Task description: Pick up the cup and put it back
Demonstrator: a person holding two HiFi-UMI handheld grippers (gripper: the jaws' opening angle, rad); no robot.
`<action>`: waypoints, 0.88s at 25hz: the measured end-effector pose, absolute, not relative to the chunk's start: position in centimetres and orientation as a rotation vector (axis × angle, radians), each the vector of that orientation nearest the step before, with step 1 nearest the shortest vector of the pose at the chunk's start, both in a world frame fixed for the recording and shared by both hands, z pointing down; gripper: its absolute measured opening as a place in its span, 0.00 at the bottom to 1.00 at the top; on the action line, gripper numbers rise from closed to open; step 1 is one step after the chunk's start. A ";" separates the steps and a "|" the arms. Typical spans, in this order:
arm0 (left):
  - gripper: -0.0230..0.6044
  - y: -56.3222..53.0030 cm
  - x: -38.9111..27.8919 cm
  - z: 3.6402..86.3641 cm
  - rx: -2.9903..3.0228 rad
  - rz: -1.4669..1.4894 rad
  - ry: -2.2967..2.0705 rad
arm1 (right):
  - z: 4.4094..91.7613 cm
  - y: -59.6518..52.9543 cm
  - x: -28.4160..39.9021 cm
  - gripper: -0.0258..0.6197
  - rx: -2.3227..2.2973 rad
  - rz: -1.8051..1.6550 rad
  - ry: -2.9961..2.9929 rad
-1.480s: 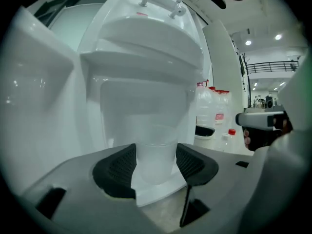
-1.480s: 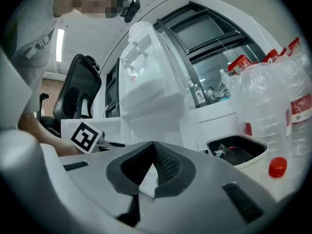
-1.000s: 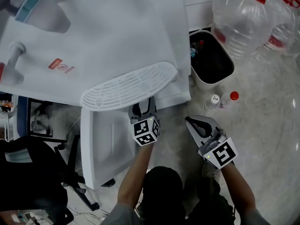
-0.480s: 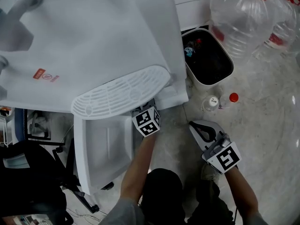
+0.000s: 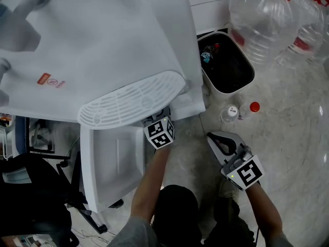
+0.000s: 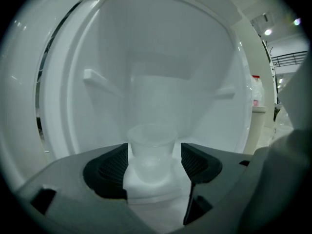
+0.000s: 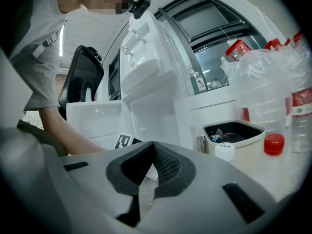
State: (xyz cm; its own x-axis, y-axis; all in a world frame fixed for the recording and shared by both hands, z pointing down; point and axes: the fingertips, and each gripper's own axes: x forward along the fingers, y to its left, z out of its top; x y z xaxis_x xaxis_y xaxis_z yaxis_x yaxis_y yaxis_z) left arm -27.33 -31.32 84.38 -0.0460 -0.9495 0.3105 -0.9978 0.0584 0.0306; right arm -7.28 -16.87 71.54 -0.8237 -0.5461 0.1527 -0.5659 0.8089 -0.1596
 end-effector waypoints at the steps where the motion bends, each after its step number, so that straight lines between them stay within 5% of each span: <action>1: 0.56 -31.2 -27.3 84.3 1.979 0.278 -2.080 | 71.4 -16.8 -7.4 0.06 0.882 0.304 -2.892; 22: 0.56 -23.5 -23.9 77.7 2.149 0.252 -1.827 | 69.6 -16.3 -6.9 0.06 1.081 0.377 -2.925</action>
